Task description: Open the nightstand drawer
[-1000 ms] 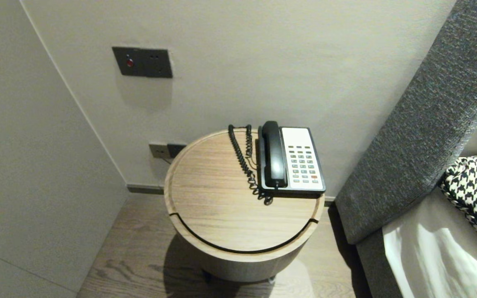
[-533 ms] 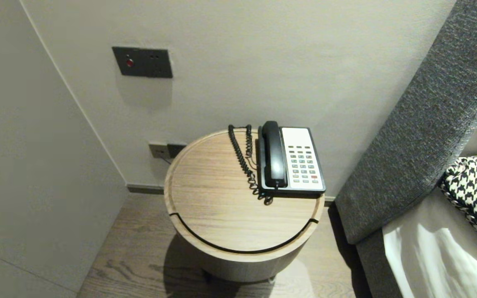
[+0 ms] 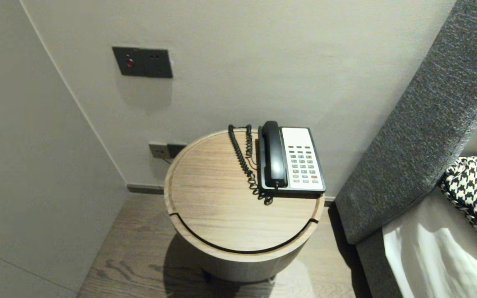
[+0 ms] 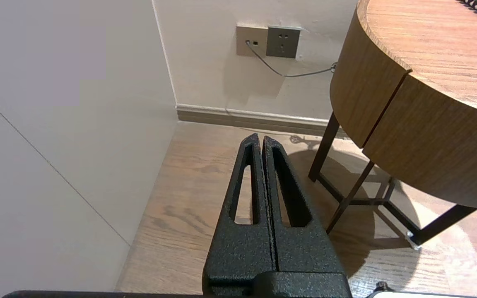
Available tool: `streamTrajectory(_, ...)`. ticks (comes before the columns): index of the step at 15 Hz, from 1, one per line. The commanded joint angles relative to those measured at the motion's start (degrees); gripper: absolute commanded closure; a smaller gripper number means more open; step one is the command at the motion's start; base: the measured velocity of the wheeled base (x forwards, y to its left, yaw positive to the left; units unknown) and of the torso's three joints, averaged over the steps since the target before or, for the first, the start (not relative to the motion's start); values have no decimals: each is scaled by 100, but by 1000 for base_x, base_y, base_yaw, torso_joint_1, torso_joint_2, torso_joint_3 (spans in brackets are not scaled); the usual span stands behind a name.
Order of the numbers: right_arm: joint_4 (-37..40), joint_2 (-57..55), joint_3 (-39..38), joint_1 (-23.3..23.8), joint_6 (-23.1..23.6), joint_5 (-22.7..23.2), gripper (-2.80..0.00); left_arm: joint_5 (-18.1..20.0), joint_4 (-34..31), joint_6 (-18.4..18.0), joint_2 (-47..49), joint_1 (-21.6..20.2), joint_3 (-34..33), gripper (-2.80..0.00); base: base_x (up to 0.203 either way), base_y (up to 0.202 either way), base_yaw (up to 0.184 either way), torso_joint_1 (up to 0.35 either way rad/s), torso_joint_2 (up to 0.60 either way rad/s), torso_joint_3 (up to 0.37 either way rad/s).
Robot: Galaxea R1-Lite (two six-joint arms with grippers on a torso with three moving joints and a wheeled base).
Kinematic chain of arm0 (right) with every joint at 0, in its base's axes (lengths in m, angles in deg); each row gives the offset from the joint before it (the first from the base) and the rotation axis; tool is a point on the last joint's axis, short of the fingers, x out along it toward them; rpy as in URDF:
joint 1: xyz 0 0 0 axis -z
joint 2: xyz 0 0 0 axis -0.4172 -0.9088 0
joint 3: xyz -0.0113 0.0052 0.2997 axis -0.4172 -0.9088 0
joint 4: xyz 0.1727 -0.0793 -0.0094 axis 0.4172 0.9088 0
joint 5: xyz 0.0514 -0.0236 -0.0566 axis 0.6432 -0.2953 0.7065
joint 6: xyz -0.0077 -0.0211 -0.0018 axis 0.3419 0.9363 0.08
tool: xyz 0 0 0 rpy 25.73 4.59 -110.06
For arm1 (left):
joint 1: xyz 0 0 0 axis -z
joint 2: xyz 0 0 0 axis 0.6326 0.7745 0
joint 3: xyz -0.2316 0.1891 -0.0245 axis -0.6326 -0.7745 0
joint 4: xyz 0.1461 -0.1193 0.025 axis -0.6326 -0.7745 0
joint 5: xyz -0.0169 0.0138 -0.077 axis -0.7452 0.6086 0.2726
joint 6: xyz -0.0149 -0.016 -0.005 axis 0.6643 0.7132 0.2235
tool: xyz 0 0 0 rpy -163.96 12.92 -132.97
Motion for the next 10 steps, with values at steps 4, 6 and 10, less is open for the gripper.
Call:
streamTrajectory(4, -3, -8, -70, -2, 15, 2, 0, -3, 2, 2, 1, 0, -2, 0, 0, 0, 0, 0, 0, 0)
streamTrajectory(6, -3, -8, -70, -2, 24, 10, 0, -3, 2, 2, 1, -3, -2, 0, 0, 0, 0, 0, 0, 0)
streamTrajectory(10, 6, -8, -70, -2, -11, 2, 0, -3, 2, 2, 1, -5, -2, 0, 0, 0, 0, 0, 0, 0)
